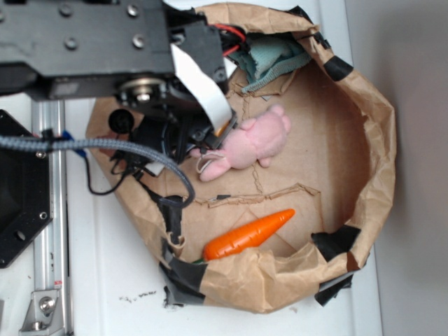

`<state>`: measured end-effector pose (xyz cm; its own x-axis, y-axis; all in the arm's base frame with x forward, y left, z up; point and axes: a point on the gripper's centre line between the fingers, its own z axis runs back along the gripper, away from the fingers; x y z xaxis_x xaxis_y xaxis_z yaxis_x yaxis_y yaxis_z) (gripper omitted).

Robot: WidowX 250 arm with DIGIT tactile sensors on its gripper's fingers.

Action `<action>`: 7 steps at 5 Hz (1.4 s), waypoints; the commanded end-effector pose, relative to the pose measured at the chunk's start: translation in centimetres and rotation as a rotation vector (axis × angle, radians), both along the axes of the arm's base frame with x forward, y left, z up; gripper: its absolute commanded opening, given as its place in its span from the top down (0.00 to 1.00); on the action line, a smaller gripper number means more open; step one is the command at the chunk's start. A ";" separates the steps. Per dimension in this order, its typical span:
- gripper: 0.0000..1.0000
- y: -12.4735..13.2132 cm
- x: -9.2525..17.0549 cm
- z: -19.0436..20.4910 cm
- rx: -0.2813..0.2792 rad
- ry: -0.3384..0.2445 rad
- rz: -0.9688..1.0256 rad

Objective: Grab the black box.

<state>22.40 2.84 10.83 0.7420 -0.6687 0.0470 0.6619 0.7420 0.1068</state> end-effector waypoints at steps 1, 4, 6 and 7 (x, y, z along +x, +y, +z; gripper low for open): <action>0.00 -0.3 0.4 0.5 0.007 -0.035 -0.024; 0.00 -0.8 1.2 -2.5 0.054 0.038 -0.029; 0.00 0.9 2.6 -4.9 0.034 0.087 -0.001; 0.00 0.7 1.2 -5.2 0.049 0.118 -0.052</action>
<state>23.02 3.88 4.71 0.7181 -0.6881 -0.1039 0.6932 0.7205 0.0198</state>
